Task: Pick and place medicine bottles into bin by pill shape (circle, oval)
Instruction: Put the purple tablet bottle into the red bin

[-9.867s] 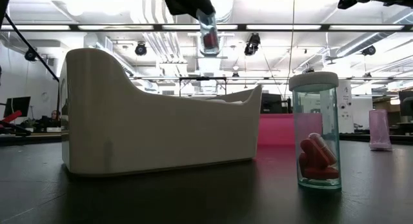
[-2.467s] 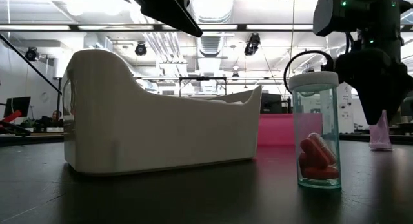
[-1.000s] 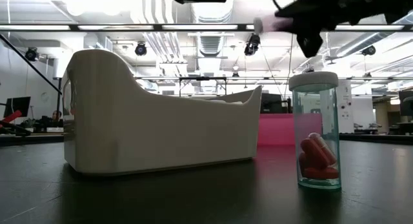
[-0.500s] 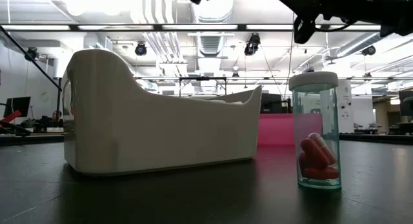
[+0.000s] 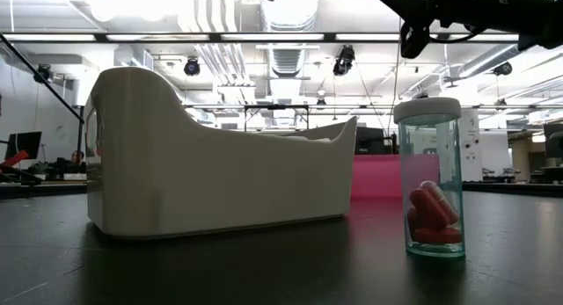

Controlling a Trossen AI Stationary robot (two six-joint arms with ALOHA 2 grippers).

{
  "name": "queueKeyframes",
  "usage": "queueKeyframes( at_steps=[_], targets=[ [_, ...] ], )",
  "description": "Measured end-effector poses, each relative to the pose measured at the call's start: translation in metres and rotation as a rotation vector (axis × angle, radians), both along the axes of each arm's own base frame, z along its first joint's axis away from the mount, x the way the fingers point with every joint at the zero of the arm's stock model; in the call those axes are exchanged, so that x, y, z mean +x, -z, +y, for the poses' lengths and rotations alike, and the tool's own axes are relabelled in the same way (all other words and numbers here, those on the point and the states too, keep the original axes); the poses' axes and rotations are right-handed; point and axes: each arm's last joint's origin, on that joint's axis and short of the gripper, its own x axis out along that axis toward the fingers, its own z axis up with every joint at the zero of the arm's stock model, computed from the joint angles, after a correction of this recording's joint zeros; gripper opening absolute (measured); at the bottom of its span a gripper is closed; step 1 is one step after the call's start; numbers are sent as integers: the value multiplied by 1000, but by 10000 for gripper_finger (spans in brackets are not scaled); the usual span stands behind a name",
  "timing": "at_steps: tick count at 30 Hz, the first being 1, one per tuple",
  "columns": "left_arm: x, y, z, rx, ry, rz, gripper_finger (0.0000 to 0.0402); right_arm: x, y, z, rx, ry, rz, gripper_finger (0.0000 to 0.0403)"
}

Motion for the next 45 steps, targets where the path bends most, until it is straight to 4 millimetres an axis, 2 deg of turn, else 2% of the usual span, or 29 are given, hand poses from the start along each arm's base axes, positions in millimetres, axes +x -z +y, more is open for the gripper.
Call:
queueKeyframes(
  at_steps=[7, 12, 17, 24, 37, 41, 45],
  targets=[
    [10, 10, -1, -4, 1, -19, 259, 0, -1, 0, -3, 1, -12, 93],
    [21, 20, -2, 18, 3, -57, 265, 1, -1, 0, 6, 0, -22, 93],
    [23, 20, -2, 22, 1, -75, 263, 1, 0, 0, 7, -1, -15, 93],
    [22, 18, -2, 20, 1, -87, 225, 1, 0, 0, 2, 1, -15, 93],
    [22, 18, -1, 18, -2, -87, 97, 1, 0, 0, -7, 6, -12, 94],
    [22, 18, -1, 15, -3, -87, 94, 1, 0, 0, -6, 8, -11, 107],
    [22, 19, -1, 12, -6, -86, 98, 1, 1, 0, -1, 11, -7, 139]
  ],
)
